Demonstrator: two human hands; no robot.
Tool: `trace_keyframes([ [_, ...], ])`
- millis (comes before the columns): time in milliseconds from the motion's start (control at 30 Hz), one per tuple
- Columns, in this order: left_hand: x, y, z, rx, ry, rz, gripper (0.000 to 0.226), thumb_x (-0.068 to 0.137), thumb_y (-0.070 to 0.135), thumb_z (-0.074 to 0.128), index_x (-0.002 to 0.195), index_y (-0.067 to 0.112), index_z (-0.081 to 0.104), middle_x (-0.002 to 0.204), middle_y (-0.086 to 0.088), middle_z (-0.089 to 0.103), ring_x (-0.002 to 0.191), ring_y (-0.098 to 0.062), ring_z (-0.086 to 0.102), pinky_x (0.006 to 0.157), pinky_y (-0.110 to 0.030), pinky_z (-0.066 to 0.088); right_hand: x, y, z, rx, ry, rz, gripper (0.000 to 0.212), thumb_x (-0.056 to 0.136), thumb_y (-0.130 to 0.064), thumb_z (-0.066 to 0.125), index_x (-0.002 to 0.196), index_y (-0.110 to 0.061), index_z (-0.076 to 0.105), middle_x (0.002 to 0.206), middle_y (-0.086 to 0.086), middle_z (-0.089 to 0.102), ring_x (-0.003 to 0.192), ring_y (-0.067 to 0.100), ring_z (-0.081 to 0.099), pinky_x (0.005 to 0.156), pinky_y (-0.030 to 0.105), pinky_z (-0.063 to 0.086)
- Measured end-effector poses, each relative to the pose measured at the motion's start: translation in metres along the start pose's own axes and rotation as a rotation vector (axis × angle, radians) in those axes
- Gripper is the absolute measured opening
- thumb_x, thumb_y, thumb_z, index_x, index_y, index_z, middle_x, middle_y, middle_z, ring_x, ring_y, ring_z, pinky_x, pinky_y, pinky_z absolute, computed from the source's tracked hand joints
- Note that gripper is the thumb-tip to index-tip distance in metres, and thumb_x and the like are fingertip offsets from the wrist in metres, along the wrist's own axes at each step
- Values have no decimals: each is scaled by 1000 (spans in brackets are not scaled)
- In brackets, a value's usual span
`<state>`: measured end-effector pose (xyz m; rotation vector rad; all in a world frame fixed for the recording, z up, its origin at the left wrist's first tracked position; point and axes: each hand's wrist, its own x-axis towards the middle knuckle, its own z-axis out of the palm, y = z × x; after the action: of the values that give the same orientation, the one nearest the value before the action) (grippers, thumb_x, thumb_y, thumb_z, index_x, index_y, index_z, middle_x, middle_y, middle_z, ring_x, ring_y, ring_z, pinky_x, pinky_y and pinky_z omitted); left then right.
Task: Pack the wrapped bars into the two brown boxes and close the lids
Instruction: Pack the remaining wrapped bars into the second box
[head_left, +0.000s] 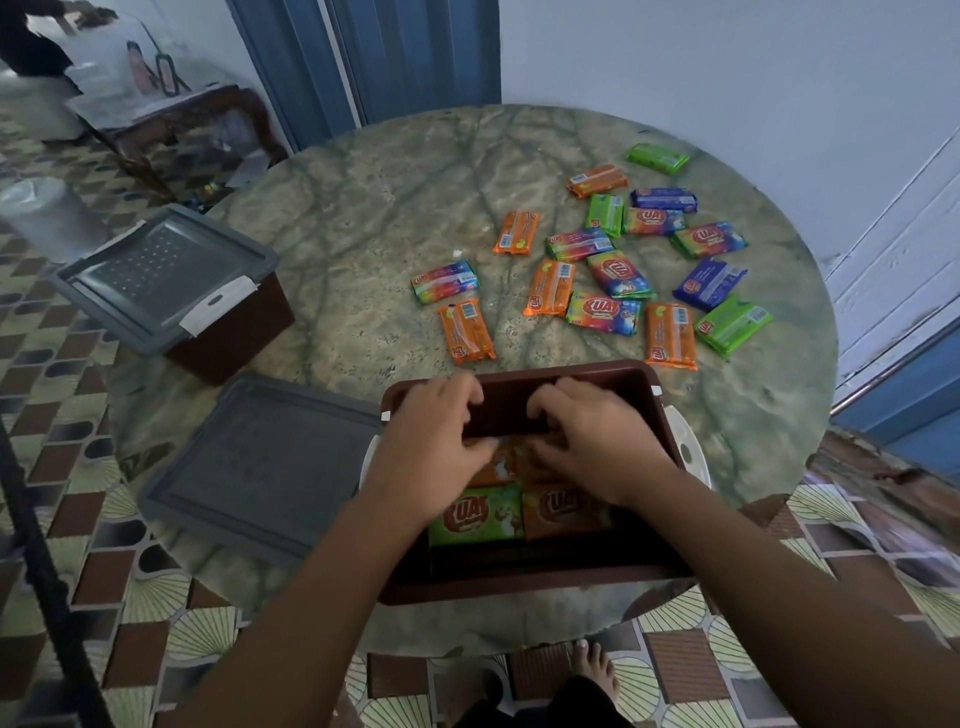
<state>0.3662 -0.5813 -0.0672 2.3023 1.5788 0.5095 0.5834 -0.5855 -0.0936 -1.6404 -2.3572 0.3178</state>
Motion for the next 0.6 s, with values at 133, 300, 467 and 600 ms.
trace_keyframes([
  [133,28,-18,-8,271,82,1,52,83,56,74,119,23,55,113,2,49,106,-20,44,85,-33,42,17,9,-11,-68,180,58,51,85,-37,76,130,-24,55,120,2,50,110,24,48,81,42,52],
  [300,53,-40,4,287,-160,-13,47,90,66,61,87,20,52,82,5,55,77,-18,56,60,-33,40,33,25,-19,-268,-38,57,45,88,-55,67,125,-35,52,118,-5,58,114,24,55,100,45,40],
  [467,58,-49,14,369,-61,74,48,94,65,55,77,22,41,65,7,49,57,-15,51,52,-37,46,47,32,-19,-237,-86,36,30,96,-53,60,117,-33,49,108,-7,62,105,23,60,84,41,43],
  [600,75,-51,19,382,-24,71,45,95,65,54,84,22,45,71,6,52,64,-18,53,56,-40,49,63,41,-23,-249,-81,28,29,96,-51,60,115,-32,50,109,-7,62,105,24,59,84,40,39],
])
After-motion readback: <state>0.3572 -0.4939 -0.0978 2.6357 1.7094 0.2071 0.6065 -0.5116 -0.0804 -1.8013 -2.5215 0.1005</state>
